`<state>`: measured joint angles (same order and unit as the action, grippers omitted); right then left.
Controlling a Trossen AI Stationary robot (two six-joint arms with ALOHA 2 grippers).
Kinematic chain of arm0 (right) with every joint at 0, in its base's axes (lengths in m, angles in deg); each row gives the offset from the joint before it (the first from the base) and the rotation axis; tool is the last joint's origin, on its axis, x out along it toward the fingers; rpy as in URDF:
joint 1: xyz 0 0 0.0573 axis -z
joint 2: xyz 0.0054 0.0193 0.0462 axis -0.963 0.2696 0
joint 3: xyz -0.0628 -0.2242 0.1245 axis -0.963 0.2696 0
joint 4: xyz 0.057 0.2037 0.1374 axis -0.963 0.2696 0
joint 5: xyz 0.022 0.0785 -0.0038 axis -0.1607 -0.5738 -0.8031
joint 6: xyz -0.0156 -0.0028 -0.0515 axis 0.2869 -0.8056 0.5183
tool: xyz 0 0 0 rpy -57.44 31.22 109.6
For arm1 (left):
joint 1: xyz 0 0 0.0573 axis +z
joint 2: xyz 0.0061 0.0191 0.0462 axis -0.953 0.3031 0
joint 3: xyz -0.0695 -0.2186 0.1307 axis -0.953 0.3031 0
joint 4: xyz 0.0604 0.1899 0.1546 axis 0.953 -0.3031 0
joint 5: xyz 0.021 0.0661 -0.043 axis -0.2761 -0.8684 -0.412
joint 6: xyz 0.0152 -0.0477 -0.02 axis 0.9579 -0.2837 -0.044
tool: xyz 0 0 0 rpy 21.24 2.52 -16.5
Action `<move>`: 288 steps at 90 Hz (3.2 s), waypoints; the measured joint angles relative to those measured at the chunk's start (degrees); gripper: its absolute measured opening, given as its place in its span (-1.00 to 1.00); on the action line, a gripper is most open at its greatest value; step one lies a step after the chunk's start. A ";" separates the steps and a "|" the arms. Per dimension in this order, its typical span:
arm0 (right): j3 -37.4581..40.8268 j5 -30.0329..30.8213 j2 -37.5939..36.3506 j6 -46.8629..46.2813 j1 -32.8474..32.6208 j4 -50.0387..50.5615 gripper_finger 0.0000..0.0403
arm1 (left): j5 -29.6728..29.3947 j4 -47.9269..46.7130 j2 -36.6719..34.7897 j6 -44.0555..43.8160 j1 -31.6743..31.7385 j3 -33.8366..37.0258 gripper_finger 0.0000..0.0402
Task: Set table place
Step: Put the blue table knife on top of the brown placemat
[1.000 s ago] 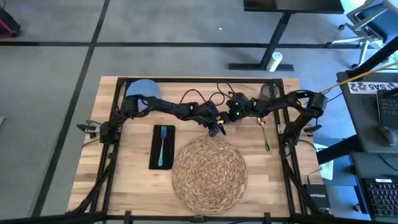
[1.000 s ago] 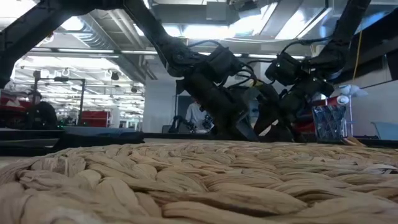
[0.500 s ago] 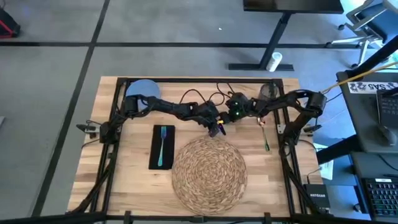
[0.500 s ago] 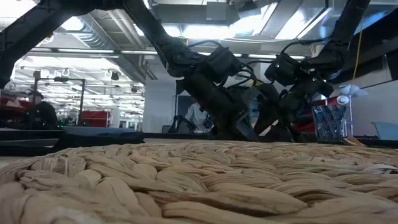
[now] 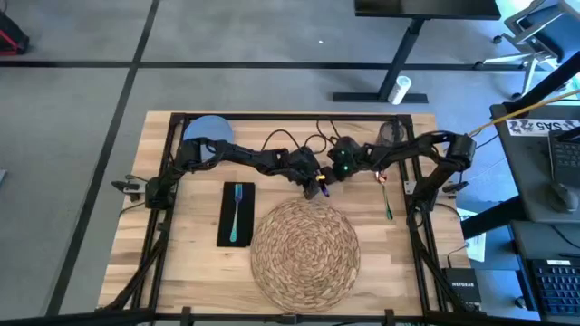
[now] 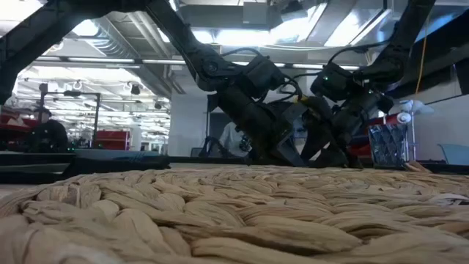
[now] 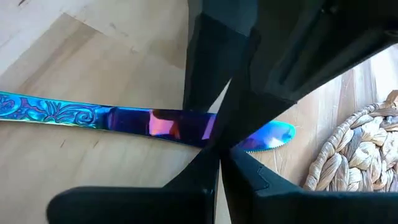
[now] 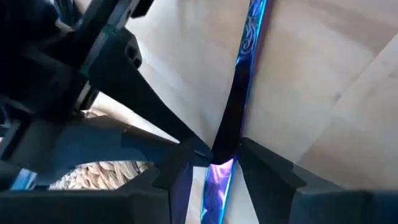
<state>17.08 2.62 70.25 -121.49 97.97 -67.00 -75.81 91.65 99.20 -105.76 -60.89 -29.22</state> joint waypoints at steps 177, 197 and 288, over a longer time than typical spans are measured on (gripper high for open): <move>1.11 9.61 0.16 -0.07 -3.93 -4.35 -1.00 | -7.23 -9.60 -22.14 5.84 2.36 0.00 -1.00; 1.44 9.44 -2.50 0.53 -3.92 -3.05 -1.00 | -8.66 -13.00 -27.50 5.86 3.69 -0.04 -1.00; -13.74 7.90 -8.39 13.55 -3.82 13.13 -1.00 | -9.14 -14.81 -35.56 5.33 5.22 -0.04 -1.00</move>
<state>3.34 10.52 61.86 -107.94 94.15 -53.87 -84.95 76.84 63.64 -100.43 -55.67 -29.26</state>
